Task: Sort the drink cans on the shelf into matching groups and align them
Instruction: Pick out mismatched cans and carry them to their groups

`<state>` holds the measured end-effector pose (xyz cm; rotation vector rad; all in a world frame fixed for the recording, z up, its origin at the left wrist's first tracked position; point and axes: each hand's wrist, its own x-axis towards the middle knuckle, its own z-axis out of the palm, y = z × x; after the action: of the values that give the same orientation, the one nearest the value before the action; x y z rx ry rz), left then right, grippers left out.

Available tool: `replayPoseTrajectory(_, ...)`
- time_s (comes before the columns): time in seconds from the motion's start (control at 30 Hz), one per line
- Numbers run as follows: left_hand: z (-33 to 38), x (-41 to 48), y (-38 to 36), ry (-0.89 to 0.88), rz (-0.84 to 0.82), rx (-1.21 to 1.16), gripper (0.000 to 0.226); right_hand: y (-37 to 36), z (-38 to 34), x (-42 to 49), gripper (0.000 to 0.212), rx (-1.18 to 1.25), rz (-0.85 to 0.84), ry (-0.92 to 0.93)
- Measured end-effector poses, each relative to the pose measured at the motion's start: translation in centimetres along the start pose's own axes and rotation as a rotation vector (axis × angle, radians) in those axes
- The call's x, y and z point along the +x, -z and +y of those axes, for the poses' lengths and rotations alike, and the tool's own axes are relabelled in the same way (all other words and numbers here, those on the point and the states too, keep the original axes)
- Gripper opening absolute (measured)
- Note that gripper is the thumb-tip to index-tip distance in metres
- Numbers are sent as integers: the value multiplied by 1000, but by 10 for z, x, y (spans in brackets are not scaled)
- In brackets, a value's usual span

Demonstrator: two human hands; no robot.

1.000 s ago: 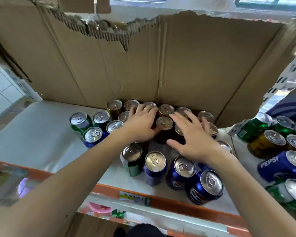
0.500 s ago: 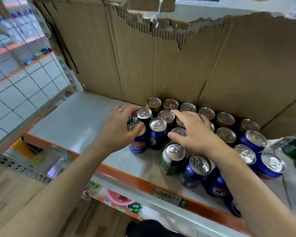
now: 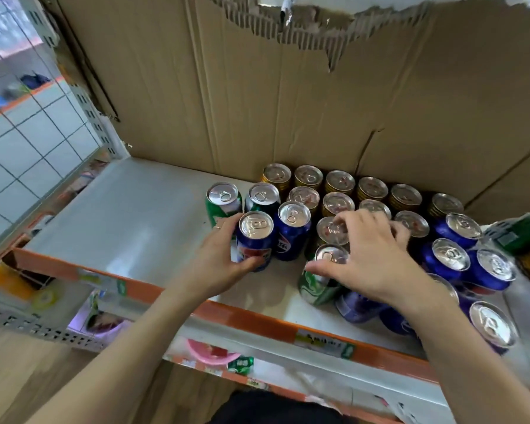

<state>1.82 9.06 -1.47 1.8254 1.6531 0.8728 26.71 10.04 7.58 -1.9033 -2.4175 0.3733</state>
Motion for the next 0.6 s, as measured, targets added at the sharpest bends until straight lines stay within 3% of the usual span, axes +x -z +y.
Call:
replayPoseTrajectory(0.17, -4, 2, -9, 4, 58, -152, 73, -15, -6, -13, 90, -198, -115, -61)
replayPoseTrajectory(0.27, -6, -2, -7, 52, 66, -265, 72, -21, -8, -13, 84, -197, -68, -76)
replayPoseTrajectory(0.37, 2, -12, 1, 164, 18, -550, 71, -23, -6, -15, 79, -158, 20, -39)
replayPoseTrajectory(0.5, 21, -16, 17, 186, -14, -884, 67, -27, 0, -27, 77, 322, 239, 31)
replayPoseTrajectory(0.6, 40, -17, 22, 291, -82, -1153, 83, -13, -3, -42, 70, 789, 211, -14)
